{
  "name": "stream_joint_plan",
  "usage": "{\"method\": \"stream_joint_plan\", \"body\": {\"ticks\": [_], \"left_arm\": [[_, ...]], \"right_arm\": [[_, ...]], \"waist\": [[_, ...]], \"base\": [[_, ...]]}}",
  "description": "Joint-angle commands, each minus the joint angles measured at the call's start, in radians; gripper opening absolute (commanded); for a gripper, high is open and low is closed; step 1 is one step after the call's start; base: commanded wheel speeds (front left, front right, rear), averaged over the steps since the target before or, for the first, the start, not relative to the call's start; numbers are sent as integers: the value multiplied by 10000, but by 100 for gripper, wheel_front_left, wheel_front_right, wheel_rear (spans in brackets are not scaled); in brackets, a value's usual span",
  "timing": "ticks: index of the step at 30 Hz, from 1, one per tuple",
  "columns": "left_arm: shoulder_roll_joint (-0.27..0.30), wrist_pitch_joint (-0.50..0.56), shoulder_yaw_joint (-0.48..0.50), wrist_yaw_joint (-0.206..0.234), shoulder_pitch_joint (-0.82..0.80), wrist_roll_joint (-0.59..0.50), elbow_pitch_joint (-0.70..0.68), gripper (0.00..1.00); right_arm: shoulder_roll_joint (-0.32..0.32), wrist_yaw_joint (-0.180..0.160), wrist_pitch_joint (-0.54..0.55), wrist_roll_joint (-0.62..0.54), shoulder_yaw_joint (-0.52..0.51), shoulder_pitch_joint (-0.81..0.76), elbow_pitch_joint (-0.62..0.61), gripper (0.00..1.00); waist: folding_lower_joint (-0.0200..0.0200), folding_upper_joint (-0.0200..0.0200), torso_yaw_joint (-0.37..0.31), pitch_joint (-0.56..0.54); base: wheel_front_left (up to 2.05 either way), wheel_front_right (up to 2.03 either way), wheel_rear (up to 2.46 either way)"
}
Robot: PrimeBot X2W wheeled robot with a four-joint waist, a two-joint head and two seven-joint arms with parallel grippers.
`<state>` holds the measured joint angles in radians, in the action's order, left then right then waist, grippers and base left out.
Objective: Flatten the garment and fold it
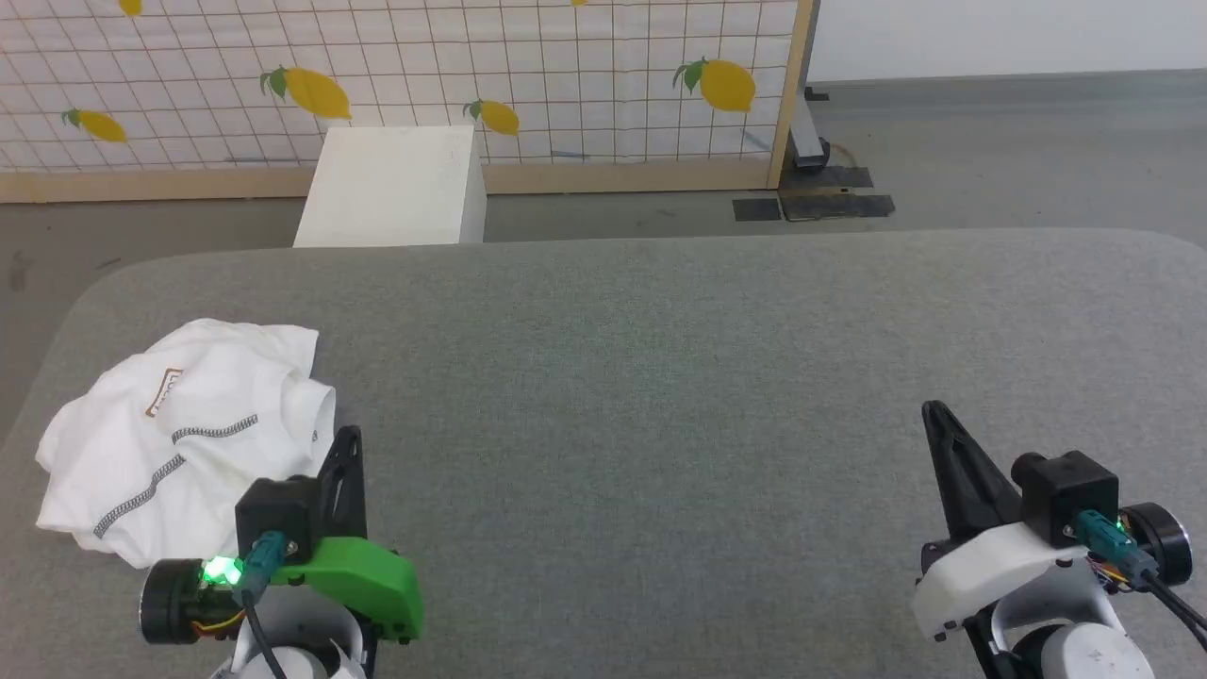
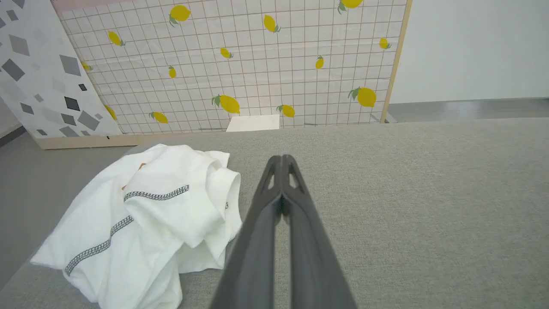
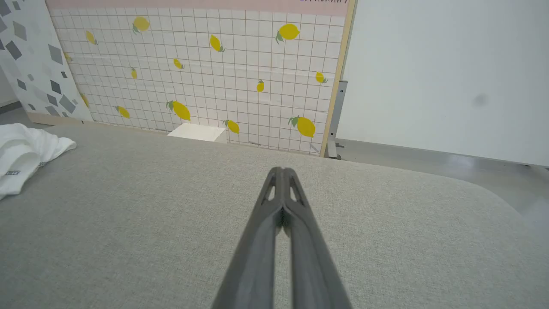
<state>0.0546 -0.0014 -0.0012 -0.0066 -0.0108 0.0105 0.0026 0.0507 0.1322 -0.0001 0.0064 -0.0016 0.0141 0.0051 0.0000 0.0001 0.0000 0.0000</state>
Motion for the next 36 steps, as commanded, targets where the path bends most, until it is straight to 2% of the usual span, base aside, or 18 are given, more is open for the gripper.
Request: {"method": "stream_joint_plan", "body": {"ticks": [1, 36], "left_arm": [[-43, 14, 12, 66, 108, -105, -26, 0], [-43, 14, 12, 66, 108, -105, -26, 0]], "right_arm": [[-5, -15, 1, -64, 16, -141, -51, 0], [-5, -15, 1, -64, 16, -141, -51, 0]], "waist": [[0, -1, 0, 0], [0, -1, 0, 0]], "base": [[0, 0, 0], [0, 0, 0]]}}
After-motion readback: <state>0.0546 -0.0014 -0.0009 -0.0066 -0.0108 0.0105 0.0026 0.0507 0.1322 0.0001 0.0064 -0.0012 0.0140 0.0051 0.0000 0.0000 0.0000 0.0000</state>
